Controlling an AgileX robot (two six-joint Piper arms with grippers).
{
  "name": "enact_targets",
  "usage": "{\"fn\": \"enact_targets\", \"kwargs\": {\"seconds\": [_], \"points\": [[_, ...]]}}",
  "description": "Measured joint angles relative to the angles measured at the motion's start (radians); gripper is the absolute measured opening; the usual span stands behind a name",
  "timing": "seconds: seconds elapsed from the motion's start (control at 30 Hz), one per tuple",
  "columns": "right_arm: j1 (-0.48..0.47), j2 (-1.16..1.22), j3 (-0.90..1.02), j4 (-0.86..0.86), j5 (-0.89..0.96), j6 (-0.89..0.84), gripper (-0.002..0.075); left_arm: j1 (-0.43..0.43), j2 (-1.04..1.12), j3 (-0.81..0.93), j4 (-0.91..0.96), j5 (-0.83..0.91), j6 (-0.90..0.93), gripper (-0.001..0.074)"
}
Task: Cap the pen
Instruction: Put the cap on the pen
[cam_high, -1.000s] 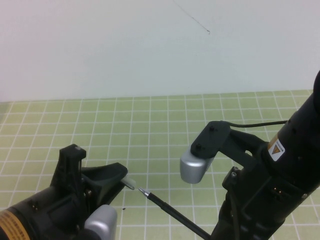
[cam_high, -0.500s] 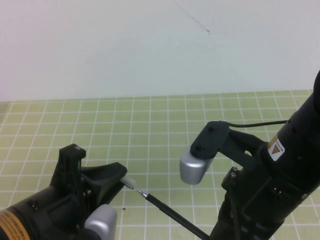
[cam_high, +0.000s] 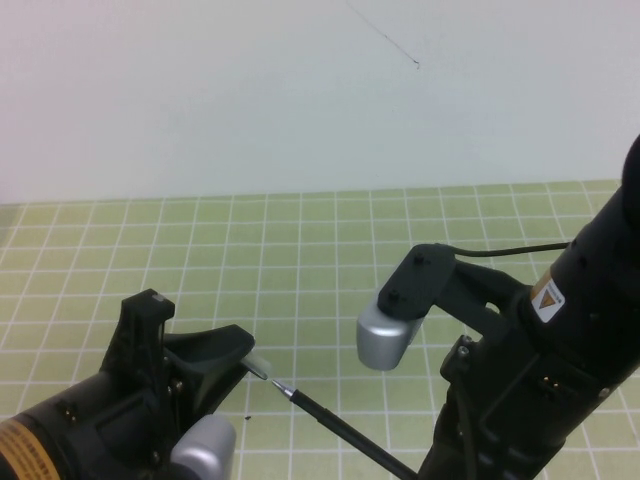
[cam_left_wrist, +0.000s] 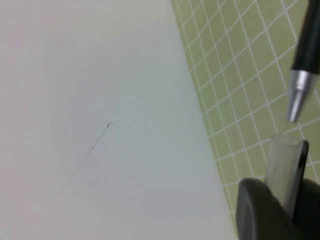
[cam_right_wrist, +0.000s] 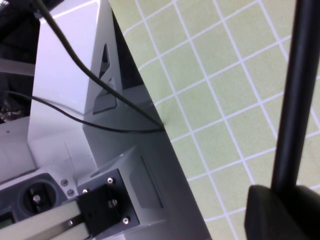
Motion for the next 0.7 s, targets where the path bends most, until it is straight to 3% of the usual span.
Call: {"fn": "enact_targets", "kwargs": {"seconds": [0.7], "points": [[0.000, 0.057, -0.027, -0.016, -0.002, -0.007, 0.0057, 0.000, 0.000, 0.000, 0.012, 0.051, 0.000, 0.0001]]}}
